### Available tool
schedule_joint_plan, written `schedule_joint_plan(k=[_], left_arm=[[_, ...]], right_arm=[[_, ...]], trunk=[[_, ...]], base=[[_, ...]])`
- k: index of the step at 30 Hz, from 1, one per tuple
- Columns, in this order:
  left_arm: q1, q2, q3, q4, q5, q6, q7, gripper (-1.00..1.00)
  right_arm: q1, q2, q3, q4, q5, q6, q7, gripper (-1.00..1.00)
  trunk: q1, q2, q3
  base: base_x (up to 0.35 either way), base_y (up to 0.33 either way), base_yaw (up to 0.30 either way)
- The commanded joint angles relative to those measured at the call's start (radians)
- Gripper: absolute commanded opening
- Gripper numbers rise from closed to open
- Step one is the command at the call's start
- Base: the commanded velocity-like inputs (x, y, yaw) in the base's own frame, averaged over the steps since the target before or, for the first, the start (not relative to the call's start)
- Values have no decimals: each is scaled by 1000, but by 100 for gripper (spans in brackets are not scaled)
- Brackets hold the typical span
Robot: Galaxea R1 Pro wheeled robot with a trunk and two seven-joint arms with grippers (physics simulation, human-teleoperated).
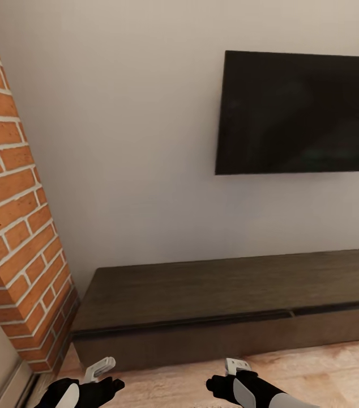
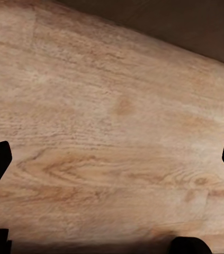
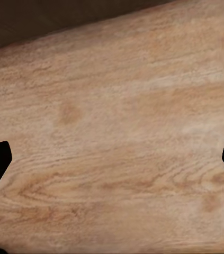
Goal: Place each of the two pumpkins and all three candles from the living room inside a cabinet in the living room (use any cabinet), then make sure every cabinet is closed, and position the cauldron so it is next to a table in the living room.
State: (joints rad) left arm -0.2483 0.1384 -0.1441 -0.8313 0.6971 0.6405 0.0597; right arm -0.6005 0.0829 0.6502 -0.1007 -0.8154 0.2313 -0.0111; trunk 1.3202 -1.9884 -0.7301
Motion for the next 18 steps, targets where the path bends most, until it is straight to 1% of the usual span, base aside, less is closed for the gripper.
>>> schedule_joint_plan(k=[1,18], left_arm=[[0,1,-3,-2,9,2,6,100],[0,1,-3,-2,7,2,6,100]], right_arm=[[-1,0,6,0,-5,3,-1,100],[-1,0,5,0,-5,3,-1,100]], trunk=[[0,0,-2],[0,0,-14]], base=[[0,0,-247],[0,0,-250]])
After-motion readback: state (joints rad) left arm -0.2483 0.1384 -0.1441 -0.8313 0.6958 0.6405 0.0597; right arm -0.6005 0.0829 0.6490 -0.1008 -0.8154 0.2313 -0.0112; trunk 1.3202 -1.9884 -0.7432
